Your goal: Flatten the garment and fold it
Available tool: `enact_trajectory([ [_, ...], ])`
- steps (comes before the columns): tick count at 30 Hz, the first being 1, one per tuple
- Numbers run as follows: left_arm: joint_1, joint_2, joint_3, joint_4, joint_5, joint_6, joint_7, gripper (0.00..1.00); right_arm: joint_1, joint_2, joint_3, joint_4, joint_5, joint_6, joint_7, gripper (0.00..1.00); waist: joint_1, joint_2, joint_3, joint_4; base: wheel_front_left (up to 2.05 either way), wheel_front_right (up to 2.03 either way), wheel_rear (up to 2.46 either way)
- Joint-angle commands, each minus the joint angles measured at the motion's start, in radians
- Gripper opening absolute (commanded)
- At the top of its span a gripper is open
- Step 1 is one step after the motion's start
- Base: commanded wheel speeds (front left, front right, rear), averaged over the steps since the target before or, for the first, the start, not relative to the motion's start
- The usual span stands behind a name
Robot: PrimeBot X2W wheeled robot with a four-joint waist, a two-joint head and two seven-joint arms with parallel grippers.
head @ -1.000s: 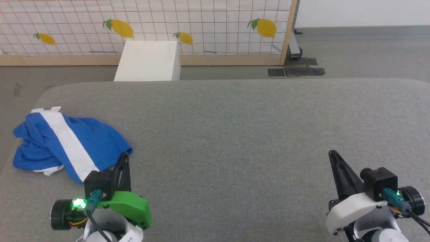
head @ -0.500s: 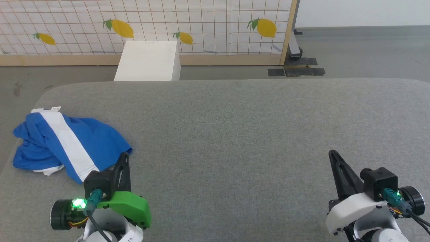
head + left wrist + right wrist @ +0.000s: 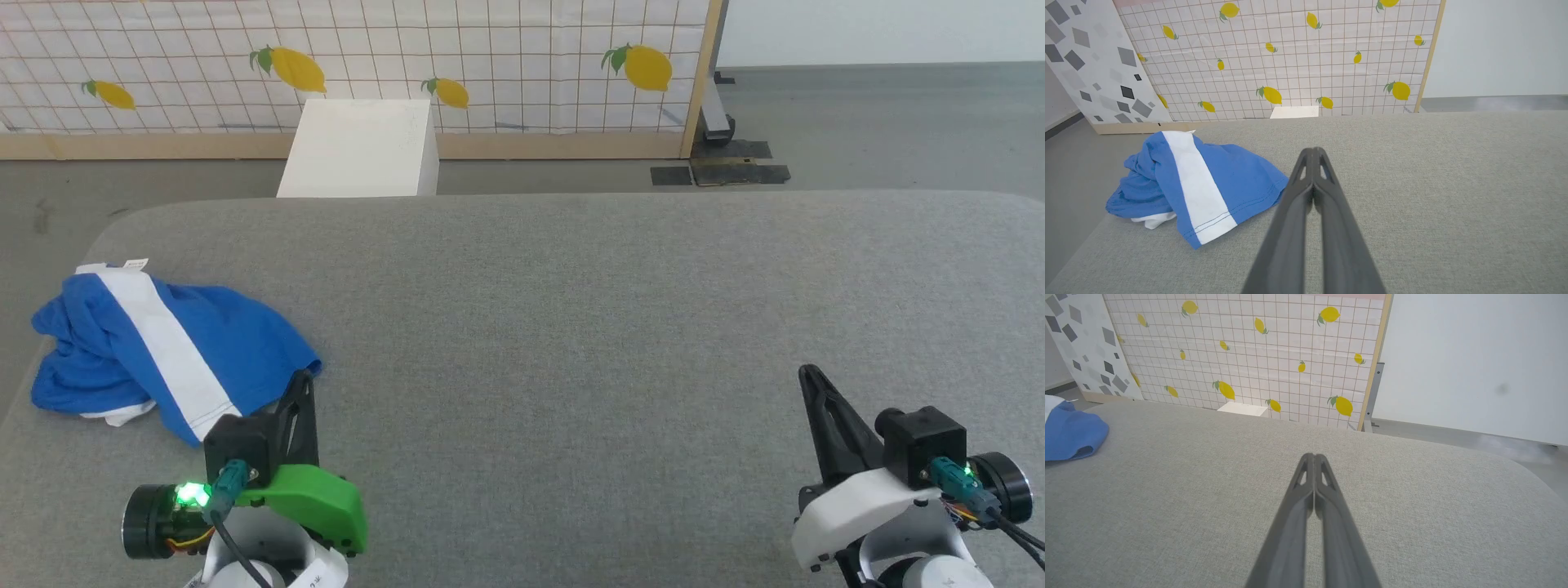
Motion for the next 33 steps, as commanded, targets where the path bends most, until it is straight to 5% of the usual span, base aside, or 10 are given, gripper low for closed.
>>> enact_trajectory([
  [1, 0.011, -0.003, 0.003, -0.003, 0.013, 0.007, 0.001, 0.0, -0.018, 0.003, 0.002, -0.005, -0.006, -0.002, 0.0, 0.0, 0.0, 0.0, 0.0, 0.0, 0.0, 0.0, 0.0],
  [10, 0.011, -0.003, 0.003, -0.003, 0.013, 0.007, 0.001, 0.0, -0.018, 0.003, 0.002, -0.005, -0.006, -0.002, 0.0, 0.0, 0.0, 0.0, 0.0, 0.0, 0.0, 0.0, 0.0],
  [11, 0.0, 0.0, 0.0, 0.0, -0.001, 0.0, 0.0, 1.0, 0.0, 0.0, 0.0, 0.0, 0.0, 0.0, 0.0, 1.0, 0.0, 0.0, 0.0, 0.0, 0.0, 0.0, 0.0],
  [33, -0.021, 0.0, -0.036, 0.04, -0.036, 0.011, -0.036, 1.0, -0.009, 0.0, -0.01, 0.019, 0.0, 0.0, -0.036, 1.0, 0.0, 0.0, 0.001, -0.001, 0.0, 0.0, 0.0],
])
